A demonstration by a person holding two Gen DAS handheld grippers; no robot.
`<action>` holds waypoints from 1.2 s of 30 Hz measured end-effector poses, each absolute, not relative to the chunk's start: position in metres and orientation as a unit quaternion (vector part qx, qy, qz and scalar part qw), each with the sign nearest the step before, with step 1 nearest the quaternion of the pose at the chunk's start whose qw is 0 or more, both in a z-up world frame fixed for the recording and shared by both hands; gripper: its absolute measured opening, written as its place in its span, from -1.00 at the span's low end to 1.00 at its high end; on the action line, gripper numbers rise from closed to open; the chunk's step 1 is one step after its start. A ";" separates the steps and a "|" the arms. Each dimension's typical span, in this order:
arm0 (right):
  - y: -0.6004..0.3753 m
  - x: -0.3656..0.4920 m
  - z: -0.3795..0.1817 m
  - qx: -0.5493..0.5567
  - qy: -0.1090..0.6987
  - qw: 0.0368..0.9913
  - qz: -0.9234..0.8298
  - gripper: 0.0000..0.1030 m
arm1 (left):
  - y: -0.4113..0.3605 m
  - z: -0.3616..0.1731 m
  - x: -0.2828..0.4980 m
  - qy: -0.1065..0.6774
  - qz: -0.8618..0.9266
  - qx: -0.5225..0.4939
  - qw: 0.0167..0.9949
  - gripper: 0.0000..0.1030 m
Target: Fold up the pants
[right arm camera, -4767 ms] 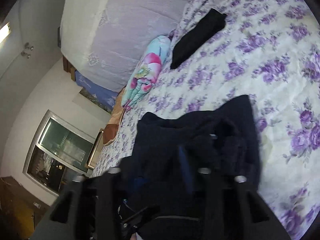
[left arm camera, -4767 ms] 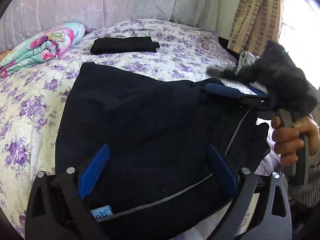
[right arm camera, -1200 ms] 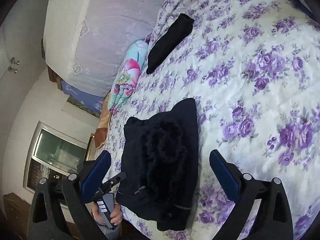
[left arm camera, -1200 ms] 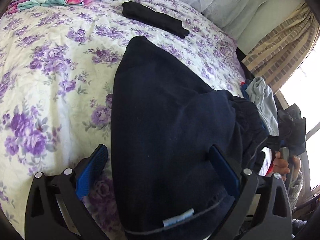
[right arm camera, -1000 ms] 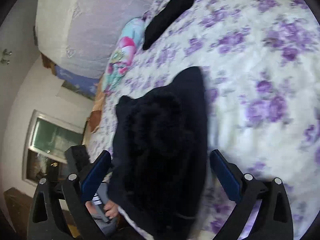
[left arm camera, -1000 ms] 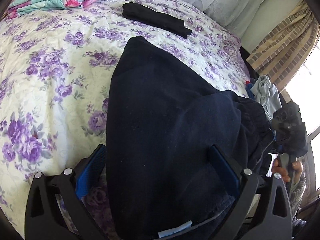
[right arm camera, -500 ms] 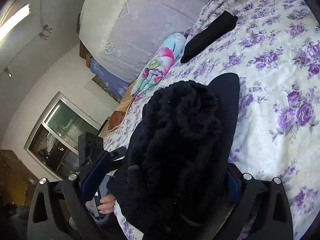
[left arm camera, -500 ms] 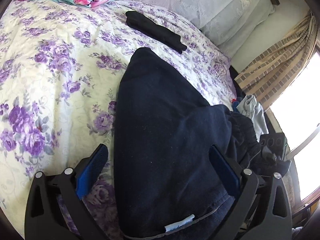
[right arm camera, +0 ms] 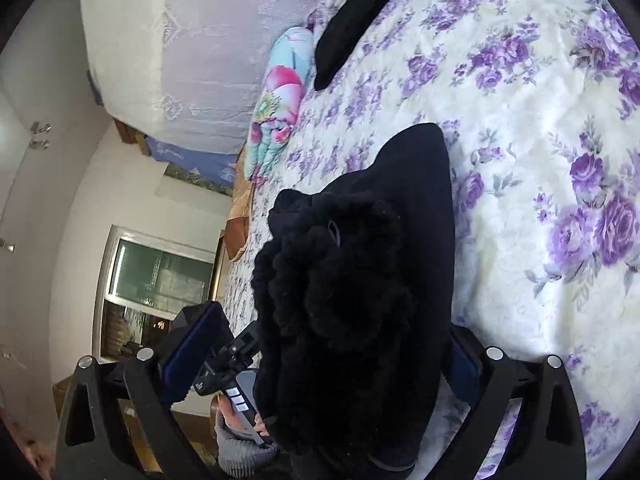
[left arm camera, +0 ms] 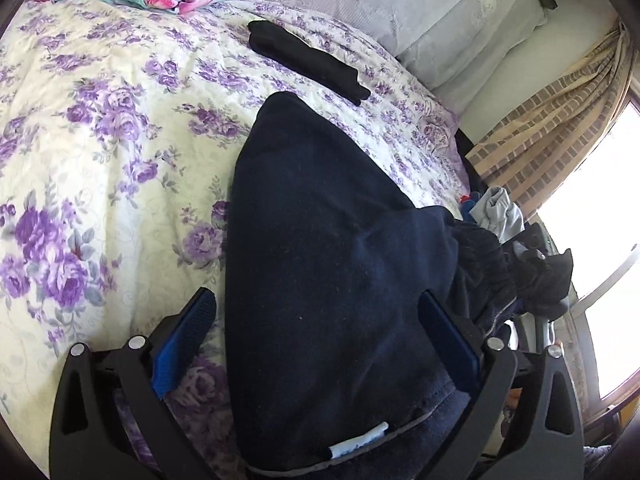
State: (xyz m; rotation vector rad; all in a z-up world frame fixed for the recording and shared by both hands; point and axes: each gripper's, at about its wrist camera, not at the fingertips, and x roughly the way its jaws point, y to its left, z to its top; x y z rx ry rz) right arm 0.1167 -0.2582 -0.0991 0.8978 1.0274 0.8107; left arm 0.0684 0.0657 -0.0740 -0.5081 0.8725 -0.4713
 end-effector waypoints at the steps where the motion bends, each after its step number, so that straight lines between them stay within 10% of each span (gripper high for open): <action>1: -0.257 0.120 -0.098 0.401 0.470 0.698 0.361 0.93 | 0.064 -0.074 0.069 0.417 -0.222 -0.239 0.849 0.91; 12: -0.273 0.127 -0.111 0.452 0.464 0.657 0.386 0.92 | 0.048 -0.070 0.066 0.430 -0.194 -0.179 0.863 0.92; 22: -0.222 0.092 -0.090 0.236 0.438 0.796 0.345 0.93 | 0.064 -0.072 0.077 0.435 -0.243 -0.237 0.834 0.89; 28: -0.232 0.090 -0.090 0.258 0.418 0.795 0.355 0.46 | 0.068 -0.065 0.067 0.415 -0.245 -0.217 0.849 -0.21; 36: -0.239 0.081 -0.084 0.264 0.380 0.812 0.355 0.07 | 0.063 -0.050 0.060 0.398 -0.255 -0.197 0.859 -0.52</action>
